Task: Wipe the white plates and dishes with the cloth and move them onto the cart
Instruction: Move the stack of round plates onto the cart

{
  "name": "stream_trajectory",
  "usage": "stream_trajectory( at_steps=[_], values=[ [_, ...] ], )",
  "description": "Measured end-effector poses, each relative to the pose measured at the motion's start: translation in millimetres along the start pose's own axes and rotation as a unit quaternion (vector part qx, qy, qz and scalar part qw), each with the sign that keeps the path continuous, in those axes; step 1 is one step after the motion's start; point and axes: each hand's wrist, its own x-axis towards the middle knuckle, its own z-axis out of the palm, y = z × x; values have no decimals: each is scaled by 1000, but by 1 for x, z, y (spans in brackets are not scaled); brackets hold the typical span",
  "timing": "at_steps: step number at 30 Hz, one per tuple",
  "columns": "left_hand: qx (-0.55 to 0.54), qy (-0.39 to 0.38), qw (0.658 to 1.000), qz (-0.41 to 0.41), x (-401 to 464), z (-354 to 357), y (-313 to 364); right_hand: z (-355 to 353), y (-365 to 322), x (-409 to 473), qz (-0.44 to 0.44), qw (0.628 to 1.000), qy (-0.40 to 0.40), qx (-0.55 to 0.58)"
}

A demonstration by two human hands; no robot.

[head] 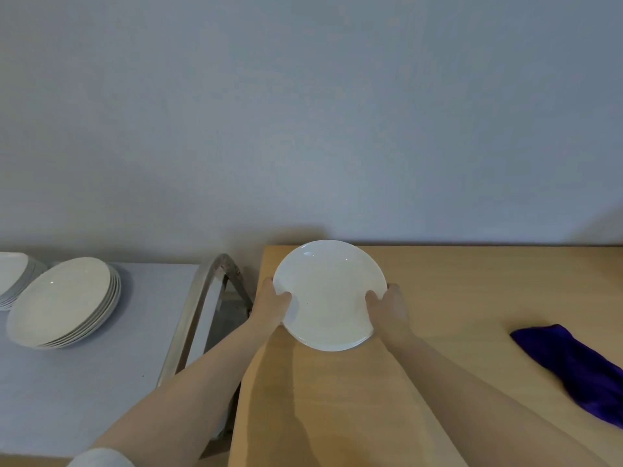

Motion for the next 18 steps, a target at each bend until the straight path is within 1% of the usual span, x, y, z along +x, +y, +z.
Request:
stream_trajectory(
  at_steps=[7,14,18],
  values=[
    [2,-4,1000,2,-2,0,-2,1,3,1,1,1000,-1,16],
    [-38,-8,999,15,-15,-12,-2,1,0,-3,-17,1000,15,1],
    [-55,-5,998,30,-26,-24,-3,3,-10,-11,-26,1000,3,3]
  ],
)
